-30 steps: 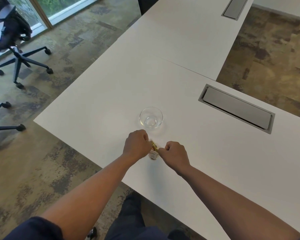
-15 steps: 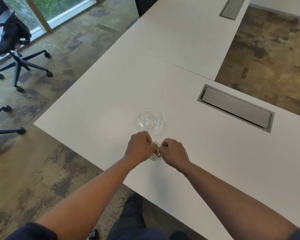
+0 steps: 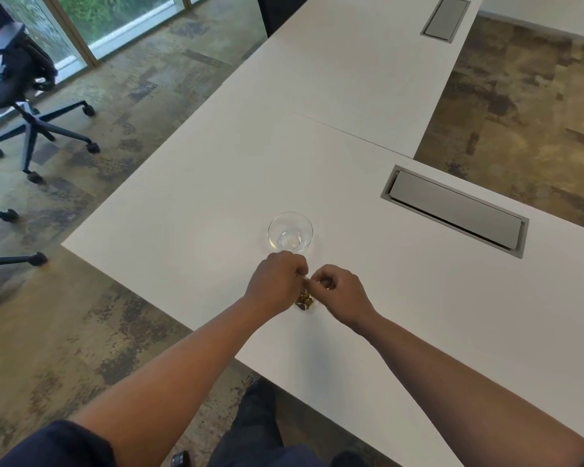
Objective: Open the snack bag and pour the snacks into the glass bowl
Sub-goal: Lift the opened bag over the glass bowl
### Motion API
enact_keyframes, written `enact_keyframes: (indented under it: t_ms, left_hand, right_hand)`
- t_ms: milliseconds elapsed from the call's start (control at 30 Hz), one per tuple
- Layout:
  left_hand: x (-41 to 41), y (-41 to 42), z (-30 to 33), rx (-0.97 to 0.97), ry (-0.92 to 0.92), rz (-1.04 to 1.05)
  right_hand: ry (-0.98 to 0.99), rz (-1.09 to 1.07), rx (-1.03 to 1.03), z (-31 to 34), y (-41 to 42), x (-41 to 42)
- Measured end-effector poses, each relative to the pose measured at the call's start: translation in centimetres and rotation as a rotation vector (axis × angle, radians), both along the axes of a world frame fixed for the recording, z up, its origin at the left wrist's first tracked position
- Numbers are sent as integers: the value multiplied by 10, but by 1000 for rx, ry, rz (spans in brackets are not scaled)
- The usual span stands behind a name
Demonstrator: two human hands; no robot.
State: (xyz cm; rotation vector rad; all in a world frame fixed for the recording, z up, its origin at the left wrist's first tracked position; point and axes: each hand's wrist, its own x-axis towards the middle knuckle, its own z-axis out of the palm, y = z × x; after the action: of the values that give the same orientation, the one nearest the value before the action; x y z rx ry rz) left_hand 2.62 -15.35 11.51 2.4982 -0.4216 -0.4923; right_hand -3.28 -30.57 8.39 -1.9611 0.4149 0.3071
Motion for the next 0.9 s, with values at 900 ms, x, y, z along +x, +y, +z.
enact_keyframes:
  t_ms: [900]
  left_hand:
    - [53, 0, 35, -279, -17, -236]
  right_hand:
    - [446, -452, 1008, -21, -28, 42]
